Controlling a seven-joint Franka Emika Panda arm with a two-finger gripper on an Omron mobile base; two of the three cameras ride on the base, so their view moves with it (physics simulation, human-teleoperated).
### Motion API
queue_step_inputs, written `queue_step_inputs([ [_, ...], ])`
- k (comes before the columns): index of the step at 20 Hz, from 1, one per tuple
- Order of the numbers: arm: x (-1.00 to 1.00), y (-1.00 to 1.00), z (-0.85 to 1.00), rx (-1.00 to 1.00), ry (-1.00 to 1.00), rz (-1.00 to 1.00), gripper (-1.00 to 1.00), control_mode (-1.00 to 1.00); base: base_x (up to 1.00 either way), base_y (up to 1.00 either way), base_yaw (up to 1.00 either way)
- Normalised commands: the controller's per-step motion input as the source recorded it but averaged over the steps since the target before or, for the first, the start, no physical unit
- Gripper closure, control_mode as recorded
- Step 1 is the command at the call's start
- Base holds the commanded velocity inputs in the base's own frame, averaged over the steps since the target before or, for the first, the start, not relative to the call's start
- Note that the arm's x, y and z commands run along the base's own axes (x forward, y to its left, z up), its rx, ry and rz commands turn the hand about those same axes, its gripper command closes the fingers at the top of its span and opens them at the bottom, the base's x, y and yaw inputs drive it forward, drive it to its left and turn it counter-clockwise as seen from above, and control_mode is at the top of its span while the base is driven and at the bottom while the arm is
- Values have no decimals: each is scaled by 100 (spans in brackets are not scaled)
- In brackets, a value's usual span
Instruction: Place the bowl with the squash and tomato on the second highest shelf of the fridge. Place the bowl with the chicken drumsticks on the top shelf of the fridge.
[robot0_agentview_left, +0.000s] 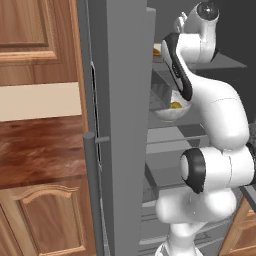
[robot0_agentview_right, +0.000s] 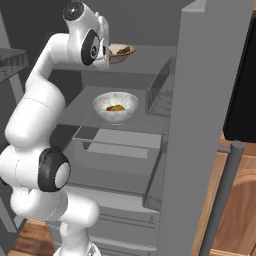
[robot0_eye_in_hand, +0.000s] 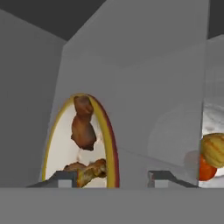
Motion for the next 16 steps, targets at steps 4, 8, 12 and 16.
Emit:
queue_step_inputs([
  [4,-82,-21,17,4,-35,0,-100,-100,0,0,0],
  [8,-100,-44,64,5,-22,0,-100,-100,0,0,0],
  [12,-100,-83,51,7,-21,0,-100,-100,0,0,0],
  [16,-100,-77,11,1,-16,0,-100,-100,0,0,0],
])
